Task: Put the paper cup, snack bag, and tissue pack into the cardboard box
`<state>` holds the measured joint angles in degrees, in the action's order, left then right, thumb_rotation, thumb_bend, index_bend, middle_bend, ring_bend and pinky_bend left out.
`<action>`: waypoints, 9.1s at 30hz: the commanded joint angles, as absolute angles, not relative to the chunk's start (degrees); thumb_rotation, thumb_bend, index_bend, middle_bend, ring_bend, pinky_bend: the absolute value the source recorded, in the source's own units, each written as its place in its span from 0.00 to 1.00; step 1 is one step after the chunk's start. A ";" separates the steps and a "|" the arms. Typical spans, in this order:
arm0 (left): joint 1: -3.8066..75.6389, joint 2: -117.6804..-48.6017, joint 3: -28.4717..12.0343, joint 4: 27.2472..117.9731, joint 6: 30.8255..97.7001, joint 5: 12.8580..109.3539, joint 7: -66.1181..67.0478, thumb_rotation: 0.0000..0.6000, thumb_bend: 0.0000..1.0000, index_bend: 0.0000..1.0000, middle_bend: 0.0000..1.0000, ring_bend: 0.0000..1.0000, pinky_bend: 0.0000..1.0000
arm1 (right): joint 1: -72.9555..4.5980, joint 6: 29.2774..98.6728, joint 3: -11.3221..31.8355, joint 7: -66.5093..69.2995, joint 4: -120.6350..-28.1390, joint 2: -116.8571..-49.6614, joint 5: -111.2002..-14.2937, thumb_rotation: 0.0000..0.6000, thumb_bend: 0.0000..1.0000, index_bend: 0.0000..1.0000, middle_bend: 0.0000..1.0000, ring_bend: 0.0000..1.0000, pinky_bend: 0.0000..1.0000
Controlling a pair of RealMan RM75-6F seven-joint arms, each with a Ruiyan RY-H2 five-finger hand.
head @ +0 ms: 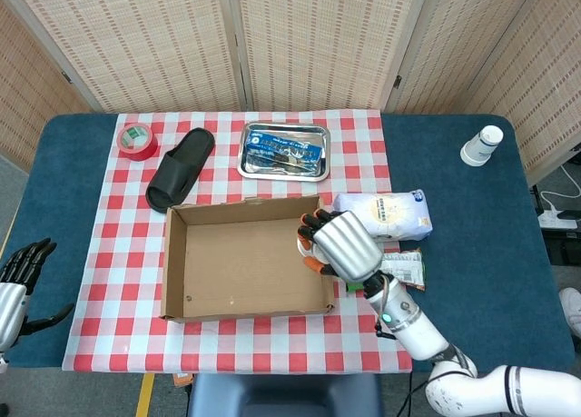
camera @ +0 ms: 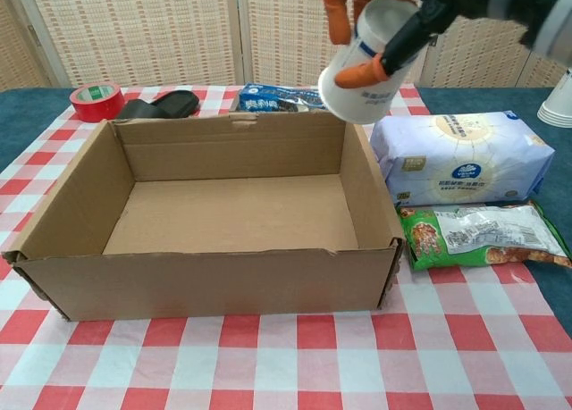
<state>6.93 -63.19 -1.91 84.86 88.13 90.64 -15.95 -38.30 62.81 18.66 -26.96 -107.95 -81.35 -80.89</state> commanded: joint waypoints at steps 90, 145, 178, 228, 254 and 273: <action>7.34 -62.53 -1.87 85.92 85.64 89.07 -14.61 1.00 0.18 0.00 0.00 0.00 0.08 | -29.31 58.32 -1.81 10.34 -78.60 -75.99 -88.73 1.00 0.00 0.29 0.19 0.14 0.22; 7.75 -62.99 -1.86 83.60 84.17 88.32 -17.12 1.00 0.18 0.00 0.00 0.00 0.08 | -28.43 61.35 0.58 8.84 -63.45 -89.22 -86.65 1.00 0.23 0.74 0.47 0.48 0.68; 7.66 -62.48 -1.56 85.01 84.74 89.14 -15.93 1.00 0.18 0.00 0.00 0.00 0.08 | -32.65 71.74 15.21 -14.51 -102.35 -67.11 -86.27 1.00 0.35 0.87 0.57 0.59 0.79; 11.39 -59.42 -4.57 96.68 81.43 85.74 -9.66 1.00 0.18 0.00 0.00 0.00 0.08 | -48.00 54.95 15.75 -11.37 -100.57 -70.63 -70.19 1.00 0.00 0.00 0.00 0.00 0.00; 10.14 -62.52 -4.56 89.76 82.99 85.18 -11.92 1.00 0.18 0.00 0.00 0.00 0.08 | -38.72 59.17 8.42 0.05 -94.45 -61.89 -81.52 1.00 0.00 0.00 0.00 0.00 0.00; 9.60 -63.24 -4.72 87.93 83.44 84.79 -12.47 1.00 0.18 0.00 0.00 0.00 0.08 | -39.91 51.36 7.21 1.87 -82.30 -66.84 -77.61 1.00 0.00 0.00 0.00 0.00 0.00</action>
<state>9.60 -63.23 -4.71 87.94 83.45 84.80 -12.45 -39.38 52.42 7.09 1.66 -84.25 -65.33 -78.45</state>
